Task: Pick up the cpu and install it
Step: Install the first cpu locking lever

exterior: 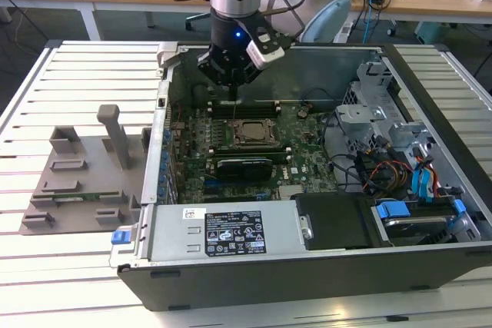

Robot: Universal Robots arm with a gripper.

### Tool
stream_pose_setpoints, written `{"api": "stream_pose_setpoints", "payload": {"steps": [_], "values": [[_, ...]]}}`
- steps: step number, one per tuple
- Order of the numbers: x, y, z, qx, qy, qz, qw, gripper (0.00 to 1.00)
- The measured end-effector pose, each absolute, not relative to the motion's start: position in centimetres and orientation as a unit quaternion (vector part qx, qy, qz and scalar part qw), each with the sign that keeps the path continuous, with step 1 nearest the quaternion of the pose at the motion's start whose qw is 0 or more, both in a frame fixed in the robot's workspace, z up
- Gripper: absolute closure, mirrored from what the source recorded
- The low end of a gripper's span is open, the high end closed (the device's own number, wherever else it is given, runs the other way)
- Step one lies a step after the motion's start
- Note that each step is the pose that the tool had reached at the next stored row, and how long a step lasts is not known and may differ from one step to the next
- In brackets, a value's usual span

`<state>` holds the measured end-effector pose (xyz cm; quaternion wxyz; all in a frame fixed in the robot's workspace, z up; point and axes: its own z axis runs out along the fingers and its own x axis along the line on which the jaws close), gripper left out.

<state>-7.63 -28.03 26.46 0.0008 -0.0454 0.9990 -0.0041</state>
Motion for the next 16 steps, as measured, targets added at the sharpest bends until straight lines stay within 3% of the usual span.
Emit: {"api": "stream_pose_setpoints", "payload": {"steps": [16], "values": [[-4.9, -28.0, 26.4, -0.045, 0.999, -0.004, -0.002, 0.89]]}}
